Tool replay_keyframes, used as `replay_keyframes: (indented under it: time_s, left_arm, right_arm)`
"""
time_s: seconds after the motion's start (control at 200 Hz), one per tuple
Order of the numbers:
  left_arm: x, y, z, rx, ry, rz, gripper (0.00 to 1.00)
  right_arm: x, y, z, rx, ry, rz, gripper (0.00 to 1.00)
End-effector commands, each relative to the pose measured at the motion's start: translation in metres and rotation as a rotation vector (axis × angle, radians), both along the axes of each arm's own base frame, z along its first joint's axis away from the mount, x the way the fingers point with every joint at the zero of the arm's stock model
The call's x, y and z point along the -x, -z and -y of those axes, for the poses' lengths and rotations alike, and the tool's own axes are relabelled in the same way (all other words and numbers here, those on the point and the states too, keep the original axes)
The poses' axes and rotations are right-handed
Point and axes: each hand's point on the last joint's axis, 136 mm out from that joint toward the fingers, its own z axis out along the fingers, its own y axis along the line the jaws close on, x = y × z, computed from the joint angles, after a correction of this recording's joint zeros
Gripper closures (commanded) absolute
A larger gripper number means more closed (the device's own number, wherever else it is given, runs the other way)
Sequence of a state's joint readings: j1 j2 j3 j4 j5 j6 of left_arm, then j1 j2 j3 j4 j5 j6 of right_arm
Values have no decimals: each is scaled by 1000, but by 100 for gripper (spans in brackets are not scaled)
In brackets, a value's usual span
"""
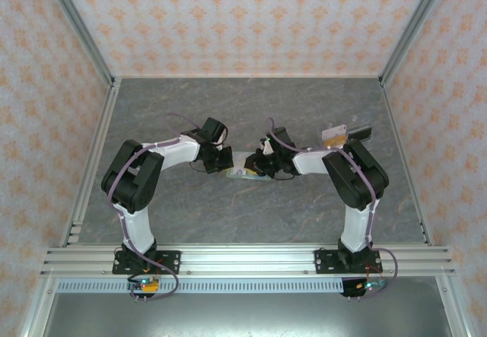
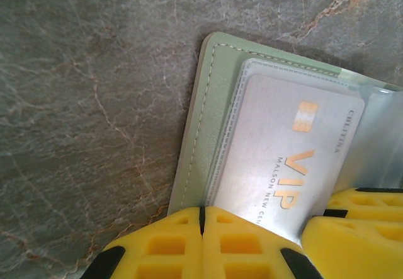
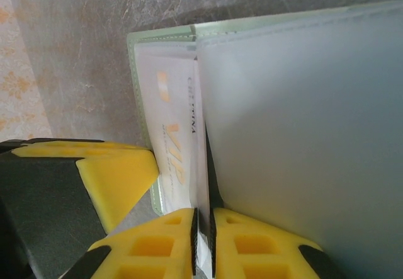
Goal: Take the credit cards out of the card holder
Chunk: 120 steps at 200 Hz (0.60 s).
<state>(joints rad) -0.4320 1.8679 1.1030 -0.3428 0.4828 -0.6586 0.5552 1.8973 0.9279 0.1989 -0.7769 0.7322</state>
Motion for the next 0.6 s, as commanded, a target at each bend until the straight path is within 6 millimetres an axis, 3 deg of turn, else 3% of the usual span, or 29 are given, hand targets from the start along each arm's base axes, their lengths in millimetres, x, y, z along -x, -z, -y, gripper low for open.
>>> replay_keyframes:
  time_s: [0.0, 0.295, 0.4, 0.596]
  left_arm:
    - [26, 33, -20, -106, -12, -98, 100]
    - [26, 29, -29, -140, -18, -96, 98]
    - [25, 23, -33, -145, -21, -84, 92]
    - [19, 9, -31, -130, -15, -54, 89]
  right_arm:
    - [-7, 7, -3, 14, -4, 24, 86]
    - [-8, -3, 12, 24, 21, 42, 100]
    - [-6, -7, 23, 45, 27, 46, 100]
    - [0, -14, 39, 96, 23, 51, 100]
